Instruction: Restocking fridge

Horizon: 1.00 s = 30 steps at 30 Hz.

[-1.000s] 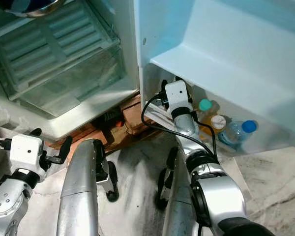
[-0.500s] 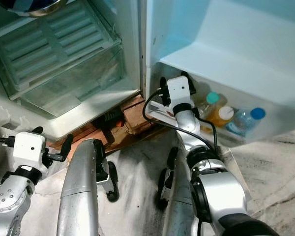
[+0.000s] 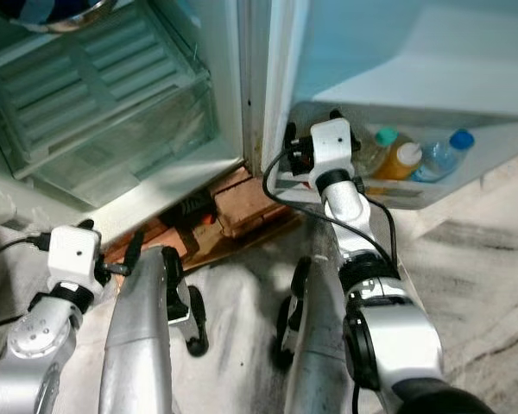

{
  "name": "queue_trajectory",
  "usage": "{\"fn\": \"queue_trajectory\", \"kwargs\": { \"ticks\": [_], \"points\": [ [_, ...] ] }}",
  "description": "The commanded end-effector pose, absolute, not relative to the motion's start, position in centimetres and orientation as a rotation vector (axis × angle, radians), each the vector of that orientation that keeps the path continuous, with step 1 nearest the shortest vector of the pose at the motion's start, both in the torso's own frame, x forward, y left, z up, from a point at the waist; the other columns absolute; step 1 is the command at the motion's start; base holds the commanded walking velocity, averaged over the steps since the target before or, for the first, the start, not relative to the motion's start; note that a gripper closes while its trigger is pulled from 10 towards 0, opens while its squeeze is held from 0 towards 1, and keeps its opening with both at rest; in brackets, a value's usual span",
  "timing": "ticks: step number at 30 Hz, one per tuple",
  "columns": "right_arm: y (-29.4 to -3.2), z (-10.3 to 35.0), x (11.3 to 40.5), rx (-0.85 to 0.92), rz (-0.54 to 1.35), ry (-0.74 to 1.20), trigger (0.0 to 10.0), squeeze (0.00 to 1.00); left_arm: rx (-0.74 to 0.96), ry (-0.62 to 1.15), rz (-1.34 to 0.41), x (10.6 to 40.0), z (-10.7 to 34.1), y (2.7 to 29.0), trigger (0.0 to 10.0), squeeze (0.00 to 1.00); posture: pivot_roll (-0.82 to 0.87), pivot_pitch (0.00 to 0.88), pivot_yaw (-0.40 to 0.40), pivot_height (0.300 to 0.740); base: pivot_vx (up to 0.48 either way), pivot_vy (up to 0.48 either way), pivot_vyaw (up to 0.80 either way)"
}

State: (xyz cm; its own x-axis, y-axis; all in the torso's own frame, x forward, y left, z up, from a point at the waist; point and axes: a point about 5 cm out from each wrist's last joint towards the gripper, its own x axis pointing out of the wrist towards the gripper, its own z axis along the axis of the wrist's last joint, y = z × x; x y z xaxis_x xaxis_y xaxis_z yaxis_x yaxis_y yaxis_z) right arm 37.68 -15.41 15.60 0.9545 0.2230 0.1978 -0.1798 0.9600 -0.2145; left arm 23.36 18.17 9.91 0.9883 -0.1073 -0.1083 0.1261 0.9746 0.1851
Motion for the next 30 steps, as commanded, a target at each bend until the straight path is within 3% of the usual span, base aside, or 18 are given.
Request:
{"fn": "queue_trajectory", "kwargs": {
  "ticks": [1, 6, 11, 12, 13, 19, 30],
  "points": [
    [-14.7, 14.6, 37.2, -0.190, 0.276, -0.192, 10.0, 1.00, 0.200, 0.133, -0.110, 22.9, 8.9, 18.2, 10.0, 0.00, 0.14, 0.248, -0.009, 0.561, 0.000, 0.000, 0.00],
    [-14.9, 12.9, 33.9, -0.116, 0.316, -0.225, 10.0, 1.00, 0.176, 0.128, -0.087, 23.3, 8.1, 17.8, 10.0, 0.00, 0.12, 0.182, -0.044, 0.561, 0.000, 0.000, 0.00],
    [-15.1, 12.1, 32.7, -0.099, 0.307, -0.220, 10.0, 1.00, 0.171, 0.129, -0.080, 23.3, 7.8, 17.8, 10.0, 0.00, 0.11, 0.160, -0.047, 0.561, 0.000, 0.000, 0.00],
    [-15.3, 11.0, 31.1, -0.071, 0.281, -0.198, 10.0, 0.36, 0.165, 0.131, -0.069, 23.2, 7.3, 17.8, 10.0, 0.00, 0.10, 0.124, -0.033, 0.561, 0.000, 0.000, 0.00],
    [-15.4, 10.3, 30.2, -0.034, 0.250, -0.174, 10.0, 0.00, 0.163, 0.131, -0.067, 23.2, 7.1, 17.8, 10.0, 0.00, 0.09, 0.114, -0.027, 0.561, 0.000, 0.000, 0.00],
    [-15.9, 9.3, 27.9, 0.048, 0.132, -0.121, 10.0, 0.00, 0.168, 0.148, -0.043, 23.9, 6.0, 18.6, 10.0, 0.00, 0.06, 0.066, -0.008, 0.561, 0.000, 0.000, 0.00],
    [-15.5, 10.3, 27.9, 0.041, 0.129, -0.135, 10.0, 0.00, 0.160, 0.112, -0.076, 24.9, 6.1, 17.7, 10.0, 0.00, 0.05, 0.066, -0.034, 0.603, 0.000, 0.000, 0.00]
  ]
}}
